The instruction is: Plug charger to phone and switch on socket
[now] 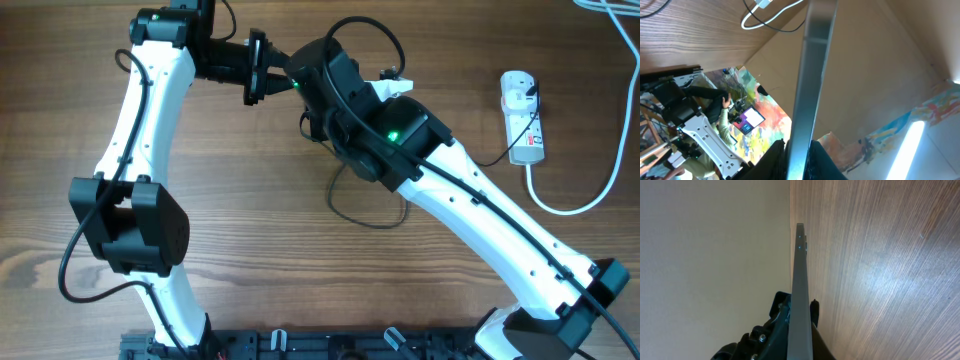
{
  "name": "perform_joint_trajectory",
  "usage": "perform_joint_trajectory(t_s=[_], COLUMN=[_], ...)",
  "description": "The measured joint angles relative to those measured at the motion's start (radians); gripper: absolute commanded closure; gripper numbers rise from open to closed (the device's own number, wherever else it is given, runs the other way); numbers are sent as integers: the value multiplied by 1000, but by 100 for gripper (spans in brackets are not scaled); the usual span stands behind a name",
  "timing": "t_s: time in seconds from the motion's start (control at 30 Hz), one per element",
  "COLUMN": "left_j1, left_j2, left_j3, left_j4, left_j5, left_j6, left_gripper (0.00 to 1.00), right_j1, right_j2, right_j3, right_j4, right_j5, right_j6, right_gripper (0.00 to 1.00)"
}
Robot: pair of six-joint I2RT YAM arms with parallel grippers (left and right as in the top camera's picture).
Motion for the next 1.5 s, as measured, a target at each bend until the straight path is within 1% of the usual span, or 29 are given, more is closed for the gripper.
perform_joint_trajectory(t_s=[0.07,0.13,0.2,0.23,0.27,0.3,0.33,0.4,0.5,0.57,0.63,0.67,0.73,0.77,0.83,0.87,0.9,0.97,1.0,1.07,1.13,1.2,1.33,1.43,1.5], left_j1=[0,0,0,0,-1,-1,-1,-1,1,7,26,35,47,48,48,47,47,47,47,46,42,26,-31,-47,-46], left_j2=[0,-1,-2,-2,-2,-2,-2,-2,-2,-2,-2,-2,-2,-2,-2,-2,-2,-2,-2,-2,-2,-2,0,16,67], left_j3=[0,0,0,0,0,0,0,0,0,0,0,0,0,0,0,0,0,0,0,0,0,0,0,0,0], left_j4=[7,15,3,-1,4,23,35,79,97,97,62,43,17,13,14,14,13,13,14,14,11,16,29,34,35], left_j5=[3,4,3,-5,-10,-13,-13,-31,-129,-195,-324,-384,-527,-568,-613,-682,-726,-777,-805,-907,-979,-1020,-1035,-1035,-1034], left_j6=[7,31,25,19,16,13,11,8,44,135,254,284,326,349,399,445,460,480,488,498,502,521,576,584,605], left_gripper=[96,96,96,96,96,96,96,96,96,96,96,96,96,96,96,96,96,96,96,96,96,96,96,96,96], right_j1=[-1,-6,-6,-6,-6,-5,-4,-5,-30,-97,-201,-255,-320,-357,-370,-370,-370,-370,-370,-370,-370,-370,-370,-370,-370], right_j2=[0,-2,-3,-4,-6,-8,-11,-20,-75,-117,-131,-130,-130,-129,-129,-115,-106,-95,-80,-50,-35,-32,-32,-32,-32], right_j3=[0,0,0,0,0,0,0,0,0,2,6,5,-8,-37,-116,-218,-256,-360,-428,-507,-553,-564,-565,-565,-565], right_j4=[1,4,-1,3,2,1,0,-2,-67,-145,-241,-314,-374,-391,-390,-344,-325,-232,-164,-101,-86,-85,-81,-82,-82], right_j5=[-4,-12,-17,-17,-14,-4,11,60,89,82,42,9,-30,-43,-67,-95,-107,-154,-208,-283,-333,-369,-396,-409,-415], right_j6=[23,45,29,16,-9,-35,-79,-195,-365,-501,-681,-773,-873,-898,-926,-945,-948,-969,-1011,-1066,-1091,-1105,-1158,-1193,-1209], right_gripper=[94,83,48,26,12,5,0,0,0,0,0,0,0,0,0,0,0,0,0,0,0,0,0,0,1])
